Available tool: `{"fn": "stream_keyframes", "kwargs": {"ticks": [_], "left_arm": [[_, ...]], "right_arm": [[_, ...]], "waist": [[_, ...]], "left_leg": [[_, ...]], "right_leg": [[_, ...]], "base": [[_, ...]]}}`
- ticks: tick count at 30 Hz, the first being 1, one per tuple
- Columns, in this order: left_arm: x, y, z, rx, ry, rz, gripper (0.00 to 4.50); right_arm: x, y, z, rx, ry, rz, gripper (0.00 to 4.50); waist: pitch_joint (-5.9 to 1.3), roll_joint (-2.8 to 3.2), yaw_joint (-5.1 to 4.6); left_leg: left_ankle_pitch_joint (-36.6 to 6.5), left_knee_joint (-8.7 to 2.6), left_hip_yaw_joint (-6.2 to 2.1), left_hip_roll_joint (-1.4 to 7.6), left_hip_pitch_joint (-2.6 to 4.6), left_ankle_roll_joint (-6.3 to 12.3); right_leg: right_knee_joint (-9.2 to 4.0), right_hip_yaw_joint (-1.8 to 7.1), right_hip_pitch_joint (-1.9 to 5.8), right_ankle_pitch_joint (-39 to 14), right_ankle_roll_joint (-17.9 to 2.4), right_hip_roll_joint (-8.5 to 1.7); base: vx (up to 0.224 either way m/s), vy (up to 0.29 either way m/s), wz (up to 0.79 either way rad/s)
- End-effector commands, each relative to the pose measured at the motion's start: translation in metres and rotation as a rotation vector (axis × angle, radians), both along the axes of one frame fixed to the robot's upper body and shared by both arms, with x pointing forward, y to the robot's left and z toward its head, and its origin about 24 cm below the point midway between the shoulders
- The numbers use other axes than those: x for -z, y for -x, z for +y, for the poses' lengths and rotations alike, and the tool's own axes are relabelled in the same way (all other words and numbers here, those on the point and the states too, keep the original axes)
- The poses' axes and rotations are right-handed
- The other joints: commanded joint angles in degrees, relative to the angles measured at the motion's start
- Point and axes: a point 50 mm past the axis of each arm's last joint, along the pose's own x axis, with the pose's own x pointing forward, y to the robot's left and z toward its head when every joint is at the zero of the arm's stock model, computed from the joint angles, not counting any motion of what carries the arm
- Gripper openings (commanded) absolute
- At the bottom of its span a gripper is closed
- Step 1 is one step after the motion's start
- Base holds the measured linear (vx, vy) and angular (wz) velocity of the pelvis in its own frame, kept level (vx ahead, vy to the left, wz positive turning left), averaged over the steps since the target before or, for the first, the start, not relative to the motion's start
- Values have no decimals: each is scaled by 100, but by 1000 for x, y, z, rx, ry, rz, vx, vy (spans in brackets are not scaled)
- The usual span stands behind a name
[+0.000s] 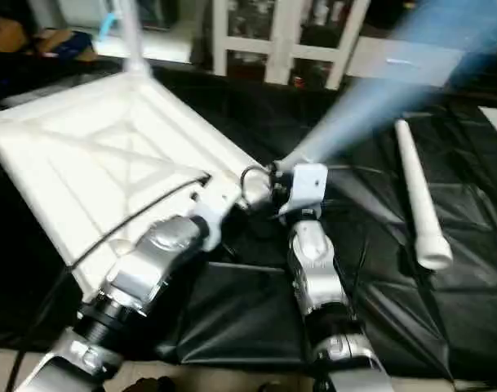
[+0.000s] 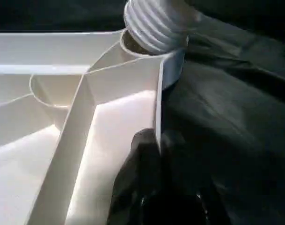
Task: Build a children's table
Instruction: Insert table leg to table base
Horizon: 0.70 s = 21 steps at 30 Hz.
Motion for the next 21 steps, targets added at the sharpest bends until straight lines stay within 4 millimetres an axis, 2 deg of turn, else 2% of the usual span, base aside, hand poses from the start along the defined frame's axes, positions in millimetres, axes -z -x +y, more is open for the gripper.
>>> {"fn": "stream_keyframes", "kwargs": {"ticks": [1,4,8,15,19,21], "left_arm": [[-7,-9,14,-82,-10,-47,0],[-7,-8,16,-70,-16,-53,0],[-6,-8,17,-68,-17,-55,0],[-3,-5,20,-56,-22,-49,0],[0,-6,25,-62,-36,-45,0],[1,-7,27,-61,-48,-48,0]], "right_arm": [[1,2,-4,-10,9,3,315],[2,5,-11,-7,34,3,336],[2,7,-12,-13,32,0,336],[8,17,-15,-18,24,13,336],[11,19,-11,-51,-7,54,336],[7,20,-8,-68,-27,52,336]], "waist": [[-386,-26,47],[-388,-19,58],[-386,-17,59],[-378,-21,78],[-357,-27,66],[-365,-10,68]], "left_leg": [[-701,-302,-141,238,186,548],[-597,-269,-116,248,216,682],[-587,-259,-107,252,223,741],[-666,-261,-110,257,227,709],[-907,-280,-118,254,217,630],[-952,-288,-127,262,226,559]], "right_leg": [[-224,62,223,734,-1241,-180],[-202,71,201,970,-1427,-167],[-197,70,199,957,-1502,-167],[-207,76,198,754,-1503,-170],[-233,81,188,428,-1443,-168],[-236,79,182,342,-1410,-167]], "base": [[0,0,0],[0,0,0],[0,0,0],[0,0,0],[0,0,0],[0,0,0]]}}
